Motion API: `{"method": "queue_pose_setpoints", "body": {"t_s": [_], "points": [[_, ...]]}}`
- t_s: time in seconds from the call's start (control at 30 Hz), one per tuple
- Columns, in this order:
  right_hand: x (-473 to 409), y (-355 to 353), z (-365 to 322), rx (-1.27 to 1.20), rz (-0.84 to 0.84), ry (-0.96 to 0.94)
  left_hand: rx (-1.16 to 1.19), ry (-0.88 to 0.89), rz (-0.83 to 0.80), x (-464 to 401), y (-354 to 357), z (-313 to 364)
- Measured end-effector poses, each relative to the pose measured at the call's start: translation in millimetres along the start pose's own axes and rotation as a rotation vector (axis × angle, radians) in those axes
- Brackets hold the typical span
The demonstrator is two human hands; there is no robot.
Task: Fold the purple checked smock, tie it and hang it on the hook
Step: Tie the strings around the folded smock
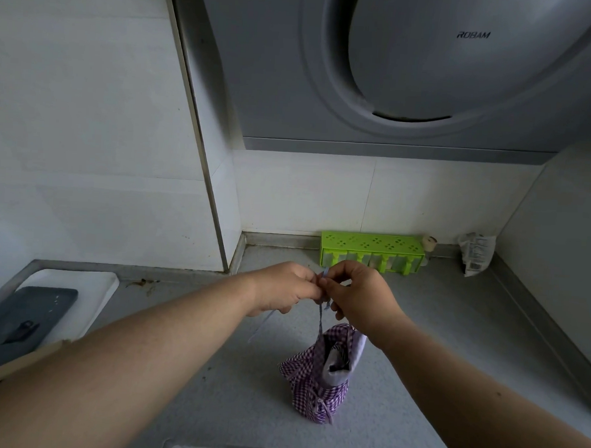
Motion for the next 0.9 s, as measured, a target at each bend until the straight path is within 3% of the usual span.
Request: {"method": "queue_pose_setpoints", "body": {"t_s": [0.1, 0.23, 0.37, 0.6, 0.73, 0.9], "points": [[-5, -2, 4, 0.091, 0.012, -0.036, 0.094, -0.030, 0.013, -1, 0, -6], [-2, -5, 3, 0.327, -0.122, -0.117, 0.215, -0.091, -0.008, 2, -3, -9], [-6, -1, 4, 0.535, -0.087, -0.223, 0.018, -0.093, -0.033, 3, -6, -9], [-8, 5, 8, 0.557, -0.078, -0.258, -0.276, -0.043, -0.130, 2, -11, -3], [-11, 6, 11, 0.548, -0.157, -0.180, -0.197, -0.034, -0.136, 2, -6, -2], [-15, -1, 22, 0.120, -0.169, -0.031, -0.095, -0.057, -0.091, 3, -10, -11]]}}
Point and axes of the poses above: each hand's wrist, its own x-axis away from the middle knuckle, its own y-axis out of the palm, z = x × y, the point moved 3 cm from there along -x, towards the middle knuckle, and after that the axes turned 14 degrees about y, right-handed, at the moved point
